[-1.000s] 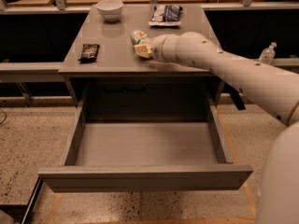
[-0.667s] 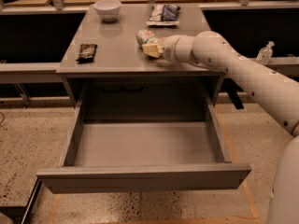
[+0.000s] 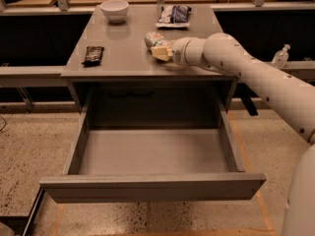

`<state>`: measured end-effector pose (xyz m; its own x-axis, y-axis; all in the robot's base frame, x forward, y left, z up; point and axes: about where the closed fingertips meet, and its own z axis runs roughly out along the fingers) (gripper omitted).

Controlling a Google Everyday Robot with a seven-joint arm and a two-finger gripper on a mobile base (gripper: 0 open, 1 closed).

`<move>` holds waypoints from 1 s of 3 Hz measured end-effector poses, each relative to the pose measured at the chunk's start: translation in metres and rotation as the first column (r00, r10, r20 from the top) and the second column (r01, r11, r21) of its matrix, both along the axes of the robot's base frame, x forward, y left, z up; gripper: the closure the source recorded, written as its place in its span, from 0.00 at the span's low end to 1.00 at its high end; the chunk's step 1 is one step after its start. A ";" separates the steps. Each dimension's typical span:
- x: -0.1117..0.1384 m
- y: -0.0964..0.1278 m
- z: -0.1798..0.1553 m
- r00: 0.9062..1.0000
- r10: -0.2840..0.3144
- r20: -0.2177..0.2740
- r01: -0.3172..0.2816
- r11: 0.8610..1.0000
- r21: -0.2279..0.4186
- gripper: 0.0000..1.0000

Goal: Place 7up can into top drawer

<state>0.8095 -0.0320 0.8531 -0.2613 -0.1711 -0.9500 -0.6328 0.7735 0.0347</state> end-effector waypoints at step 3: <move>0.000 0.000 0.001 1.000 0.000 0.000 0.000 1.000 0.000 0.84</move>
Offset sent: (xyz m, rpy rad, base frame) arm 0.0000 0.0000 0.0003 0.0000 0.0000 0.0000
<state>0.8095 -0.0318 0.8540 -0.2613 -0.1713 -0.9499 -0.6330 0.7734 0.0346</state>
